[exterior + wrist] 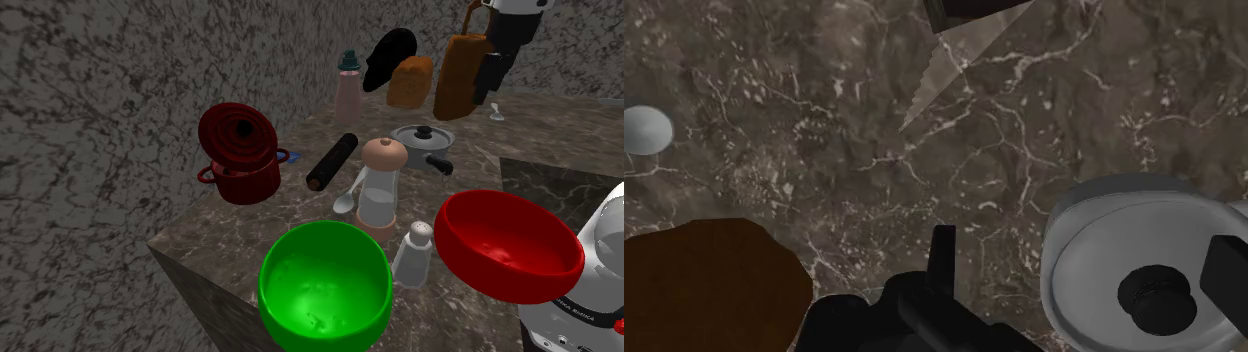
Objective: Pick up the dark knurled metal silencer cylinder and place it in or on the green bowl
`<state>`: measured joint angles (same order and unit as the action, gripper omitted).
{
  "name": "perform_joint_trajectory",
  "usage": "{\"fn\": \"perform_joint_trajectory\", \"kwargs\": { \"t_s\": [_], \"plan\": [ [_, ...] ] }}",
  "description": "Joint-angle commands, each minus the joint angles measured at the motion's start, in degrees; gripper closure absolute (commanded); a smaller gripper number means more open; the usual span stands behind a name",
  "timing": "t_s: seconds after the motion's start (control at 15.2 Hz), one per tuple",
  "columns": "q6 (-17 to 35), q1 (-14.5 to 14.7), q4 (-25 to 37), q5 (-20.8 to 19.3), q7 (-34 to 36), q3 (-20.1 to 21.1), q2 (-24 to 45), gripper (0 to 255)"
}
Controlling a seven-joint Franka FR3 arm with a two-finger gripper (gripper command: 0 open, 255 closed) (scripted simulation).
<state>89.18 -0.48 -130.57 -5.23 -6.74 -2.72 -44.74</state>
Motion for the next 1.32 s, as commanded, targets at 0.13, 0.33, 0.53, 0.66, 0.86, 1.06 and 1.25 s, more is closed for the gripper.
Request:
{"fn": "perform_joint_trajectory", "kwargs": {
  "t_s": [0.13,0.33,0.53,0.66,0.86,1.06,1.25],
  "plan": [
    [1.01,-0.49,-1.2,2.25,6.33,3.06,0.15,0],
    [2.84,-1.19,-2.14,5.6,15.77,7.67,1.35,0],
    [5.01,-1.99,-2.05,8.7,25.11,12.27,3.68,0],
    [6.62,-2.64,-1.42,10.52,31.28,15.32,5.84,0],
    [9.16,-3.85,0.35,12.66,40.49,19.8,9.91,0],
    [11.74,-5.33,3.07,13.89,49.72,24.14,14.87,0],
    [14.23,-7.02,6.67,13.96,59.09,28.31,20.66,0]
  ]
}}
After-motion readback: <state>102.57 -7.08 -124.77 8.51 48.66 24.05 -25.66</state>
